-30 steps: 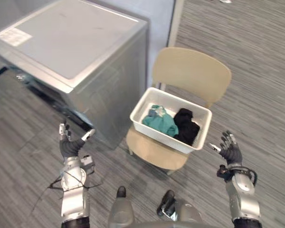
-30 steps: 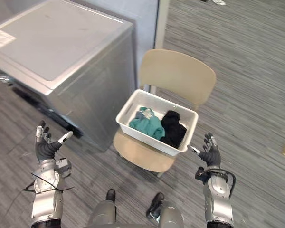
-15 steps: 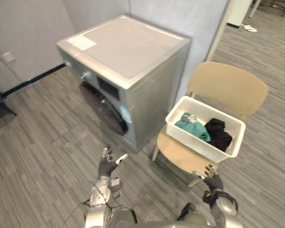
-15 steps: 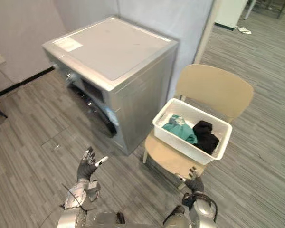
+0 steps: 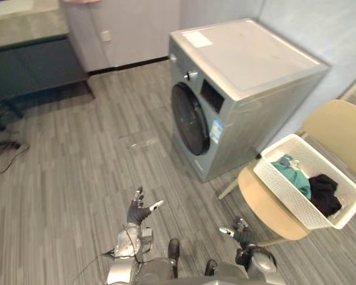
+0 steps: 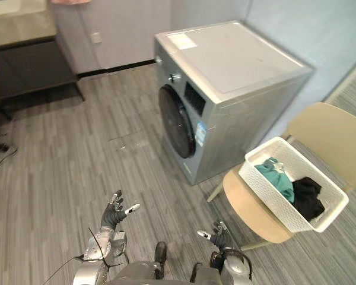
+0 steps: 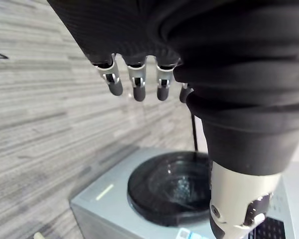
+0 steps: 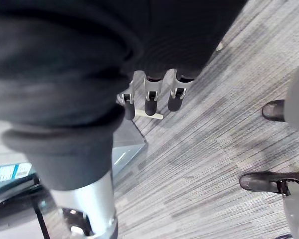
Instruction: Pick up the laundry basket with both hands and put the clothes into the washing machine.
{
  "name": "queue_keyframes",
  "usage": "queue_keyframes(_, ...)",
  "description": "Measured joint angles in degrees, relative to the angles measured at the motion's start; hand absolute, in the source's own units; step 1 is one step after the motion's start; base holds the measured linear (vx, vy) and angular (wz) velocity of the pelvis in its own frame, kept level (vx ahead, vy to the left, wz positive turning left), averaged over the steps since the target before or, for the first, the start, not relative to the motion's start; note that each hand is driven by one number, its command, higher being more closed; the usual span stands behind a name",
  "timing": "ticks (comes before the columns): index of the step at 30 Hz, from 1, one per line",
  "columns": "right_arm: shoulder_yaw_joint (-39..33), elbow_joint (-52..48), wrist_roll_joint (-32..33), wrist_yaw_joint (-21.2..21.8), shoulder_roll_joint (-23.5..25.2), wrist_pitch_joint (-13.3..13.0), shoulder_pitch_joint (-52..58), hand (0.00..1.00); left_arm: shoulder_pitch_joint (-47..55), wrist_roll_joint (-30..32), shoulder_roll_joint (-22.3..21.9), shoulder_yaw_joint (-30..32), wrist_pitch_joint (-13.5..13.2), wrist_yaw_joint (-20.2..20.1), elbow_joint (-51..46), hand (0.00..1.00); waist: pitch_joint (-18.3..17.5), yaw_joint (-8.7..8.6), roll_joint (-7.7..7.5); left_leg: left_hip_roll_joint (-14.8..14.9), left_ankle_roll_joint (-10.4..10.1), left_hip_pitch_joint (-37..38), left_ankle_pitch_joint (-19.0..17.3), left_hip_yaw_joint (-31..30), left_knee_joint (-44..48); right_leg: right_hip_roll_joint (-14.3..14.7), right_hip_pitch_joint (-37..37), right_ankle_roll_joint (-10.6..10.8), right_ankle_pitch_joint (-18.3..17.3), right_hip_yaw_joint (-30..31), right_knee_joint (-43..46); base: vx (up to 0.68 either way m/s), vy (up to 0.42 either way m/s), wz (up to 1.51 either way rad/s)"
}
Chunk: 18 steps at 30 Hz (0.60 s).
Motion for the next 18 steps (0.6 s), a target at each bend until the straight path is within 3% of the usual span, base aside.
queue_keyframes(2, 0.1, -3.5, 0.0, -0.2, -0.3, -0.1, -0.1, 0.0, 0.1, 0.1, -1.0, 0.0, 0.0, 0.2, -0.2, 0.0, 0.6, 0.25, 0.69, 0.1, -0.1, -1.1, -0.2, 0.4, -0.8, -0.8, 0.5, -0.3, 0.3, -3.6, 0.3, -0.1, -0.027, 1.16)
queue_keyframes(3, -0.9, -6.4, 0.0, -0.6, -1.0, -0.6, -0.9, 0.0, -0.3, 0.0, -1.9, 0.1, 0.0, 0.4, -0.3, 0.0, 1.7, 0.04, 1.54, 2.1, -0.4, -2.5, -1.8, 6.8, 2.7, -1.6, 2.1, -1.2, 1.4, -7.9, -0.7, -0.09, 0.046, 1.14)
queue_keyframes(4, -1.0, -6.7, 0.0, -1.2, -1.2, -1.1, -1.7, 0.0, -0.4, 0.0, -2.3, 0.1, 0.0, 0.5, -0.3, 0.0, 2.2, 0.18, 1.4, 3.9, 0.5, -3.8, -2.4, 12.1, 5.2, -2.1, 2.2, -1.4, 1.5, -9.3, -0.7, -0.09, 0.109, 1.22)
queue_keyframes(5, -1.3, -6.7, 0.0, -2.2, -1.9, -1.4, -3.9, 0.0, -0.2, 0.0, -2.7, 0.1, 0.1, 0.5, -0.3, 0.0, 2.0, 0.37, 2.36, 7.7, 2.9, -5.7, -4.0, 22.1, 10.2, -2.9, 2.4, -1.4, 1.4, -11.2, -0.4, -0.05, 0.09, 0.66)
queue_keyframes(7, -2.7, -6.7, -0.1, -3.7, -2.0, -2.0, -6.8, 0.0, 0.0, 0.0, -2.6, 0.1, 0.4, 0.5, -0.3, 0.0, 2.3, 0.17, 1.82, 10.9, 4.8, -7.0, -5.3, 28.0, 16.4, -5.2, 3.3, -1.2, 1.4, -13.5, -0.1, -0.03, 0.158, 0.72)
queue_keyframes(9, -3.1, -6.3, -0.2, -5.0, -2.5, -2.3, -8.6, 0.0, -0.1, 0.0, -2.7, 0.0, 0.4, 0.5, -0.3, 0.0, 2.3, 0.12, 2.0, 14.0, 4.9, -7.2, -5.4, 26.0, 23.5, -7.7, 4.4, 0.0, 1.5, -14.8, -0.1, 0.0, 0.274, 0.58)
queue_keyframes(10, -3.2, -6.2, -0.3, -5.4, -2.8, -2.3, -9.1, 0.0, 0.1, 0.0, -2.8, 0.0, 0.4, 0.5, -0.3, 0.0, 1.8, 0.31, 3.33, 16.4, 3.4, -5.9, -4.9, 23.1, 23.6, -7.8, 4.8, 1.7, 1.7, -14.9, 0.1, 0.03, 0.266, 0.3)
queue_keyframes(11, -3.5, -6.2, -0.6, -5.6, -3.4, -2.2, -9.8, 0.0, 0.1, 0.0, -2.9, 0.0, 0.3, 0.6, -0.2, 0.0, 1.6, 0.32, 4.75, 16.0, 0.9, -5.2, -6.5, 20.8, 22.6, -7.7, 4.7, 2.4, 1.7, -14.7, 0.5, 0.06, 0.289, 0.28)
queue_keyframes(13, -5.7, -4.2, -1.3, -6.7, -1.5, -2.2, -12.2, 0.0, -1.5, 0.0, -2.0, -0.3, 0.4, 1.0, 1.0, 0.0, 2.7, 0.25, 3.45, 12.8, 2.0, -5.1, -7.3, 20.1, 21.1, -8.8, 5.7, 3.6, 3.1, -14.8, -1.8, 0.05, 0.262, 0.44)
queue_keyframes(16, -11.5, -3.5, -1.4, -8.9, -1.0, -2.1, -14.2, 0.0, -1.5, 0.0, -1.2, -1.1, 0.4, 1.0, 1.0, 0.0, 2.8, 0.03, 3.18, 8.0, 2.6, -5.0, -7.0, 17.7, 19.5, -11.1, 8.8, 5.9, 6.0, -17.7, -5.8, 0.04, 0.213, 0.63)
queue_keyframes(18, -16.5, -3.5, -1.3, -10.9, -1.2, -2.2, -15.0, 0.0, -1.4, 0.0, -0.5, -1.8, 0.4, 1.0, 1.0, 0.0, 2.8, -0.4, 3.17, 4.3, 3.6, -5.0, -7.9, 15.7, 19.0, -14.0, 9.6, 5.3, 5.4, -19.6, -3.7, 0.03, 0.228, 0.73)
